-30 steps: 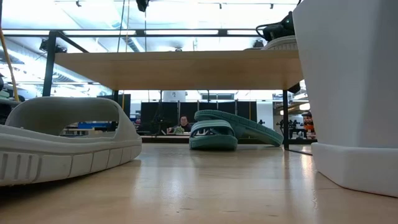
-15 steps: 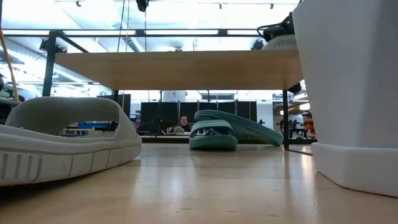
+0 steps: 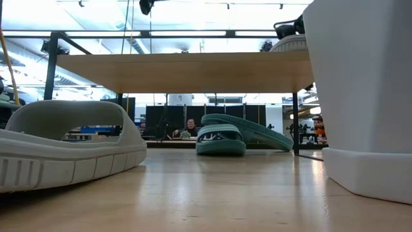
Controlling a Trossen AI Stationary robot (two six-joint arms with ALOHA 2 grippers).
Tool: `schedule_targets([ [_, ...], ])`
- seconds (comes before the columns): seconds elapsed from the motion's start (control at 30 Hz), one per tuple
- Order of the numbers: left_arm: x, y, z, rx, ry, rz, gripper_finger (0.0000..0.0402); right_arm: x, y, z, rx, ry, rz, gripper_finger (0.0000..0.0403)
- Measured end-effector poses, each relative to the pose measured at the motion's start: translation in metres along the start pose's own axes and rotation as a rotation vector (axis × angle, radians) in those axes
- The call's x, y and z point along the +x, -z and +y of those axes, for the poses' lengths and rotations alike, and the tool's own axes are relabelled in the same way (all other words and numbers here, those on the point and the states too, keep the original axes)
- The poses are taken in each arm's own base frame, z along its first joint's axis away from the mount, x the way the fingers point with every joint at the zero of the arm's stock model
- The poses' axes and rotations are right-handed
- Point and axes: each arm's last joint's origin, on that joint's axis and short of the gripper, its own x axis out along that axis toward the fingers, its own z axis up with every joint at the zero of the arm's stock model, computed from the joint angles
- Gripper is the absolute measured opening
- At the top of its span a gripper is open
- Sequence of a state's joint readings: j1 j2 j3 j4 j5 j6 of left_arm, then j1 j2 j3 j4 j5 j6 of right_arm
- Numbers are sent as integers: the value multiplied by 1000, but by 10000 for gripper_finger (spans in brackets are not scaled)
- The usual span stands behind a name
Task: Pick and place slides into the shelf
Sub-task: Put the gray slipper on the shelf
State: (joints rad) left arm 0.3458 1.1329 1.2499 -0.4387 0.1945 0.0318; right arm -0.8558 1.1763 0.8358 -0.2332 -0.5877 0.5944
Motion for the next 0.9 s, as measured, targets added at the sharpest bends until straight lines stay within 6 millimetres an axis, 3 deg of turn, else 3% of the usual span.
schedule_targets([
  [0.23, -1, 11, -5, -104, 99, 117, 9, -38, -21, 29, -65, -13, -90, 193],
  [0.53, -4, 31, -38, -178, 166, 348, 7, -81, -23, 67, -148, -5, -115, 193],
  [0.73, -26, 39, -63, -267, 126, 452, 6, -94, -17, 72, -168, 36, -134, 193],
  [0.9, -57, 37, -76, -405, 51, 390, 5, -95, -15, 72, -163, 47, -129, 193],
])
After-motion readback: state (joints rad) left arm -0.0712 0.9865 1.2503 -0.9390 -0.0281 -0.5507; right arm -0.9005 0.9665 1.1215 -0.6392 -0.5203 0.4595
